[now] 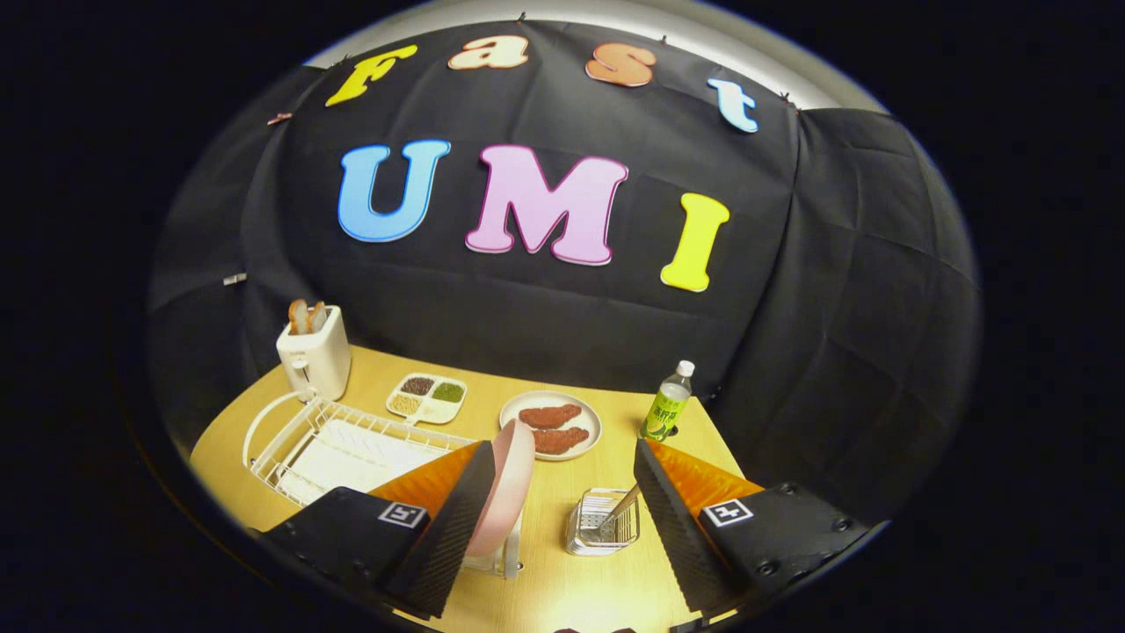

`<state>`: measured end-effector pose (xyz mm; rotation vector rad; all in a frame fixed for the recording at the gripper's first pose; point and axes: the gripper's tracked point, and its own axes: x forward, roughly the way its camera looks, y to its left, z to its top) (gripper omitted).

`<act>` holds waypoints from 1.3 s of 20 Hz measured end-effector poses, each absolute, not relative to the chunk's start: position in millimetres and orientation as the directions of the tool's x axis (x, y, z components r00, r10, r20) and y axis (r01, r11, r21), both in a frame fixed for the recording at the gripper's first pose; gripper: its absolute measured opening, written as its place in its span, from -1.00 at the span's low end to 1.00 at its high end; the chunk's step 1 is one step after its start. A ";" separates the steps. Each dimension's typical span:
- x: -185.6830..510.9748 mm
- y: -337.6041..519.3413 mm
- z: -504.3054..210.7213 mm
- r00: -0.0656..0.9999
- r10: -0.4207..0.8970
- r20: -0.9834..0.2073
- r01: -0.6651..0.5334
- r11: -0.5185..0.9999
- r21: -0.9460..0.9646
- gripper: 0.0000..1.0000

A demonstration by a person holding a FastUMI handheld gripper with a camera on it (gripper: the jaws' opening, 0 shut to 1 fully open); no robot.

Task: Take the plate from the dish rack, then take the spoon from the basket and place it into the plate.

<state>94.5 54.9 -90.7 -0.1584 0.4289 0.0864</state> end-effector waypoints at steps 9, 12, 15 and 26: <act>136.3 69.3 -150.3 0.804 -0.075 -0.590 -0.038 0.983 -0.178 0.80; 140.8 65.5 -168.5 0.773 -0.112 -0.624 -0.005 0.983 -0.182 0.54; 137.7 70.9 -190.5 0.715 -0.104 -0.691 0.044 0.994 -0.104 0.16; 137.0 78.7 -195.7 0.714 -0.143 -0.685 0.087 0.989 -0.116 -0.55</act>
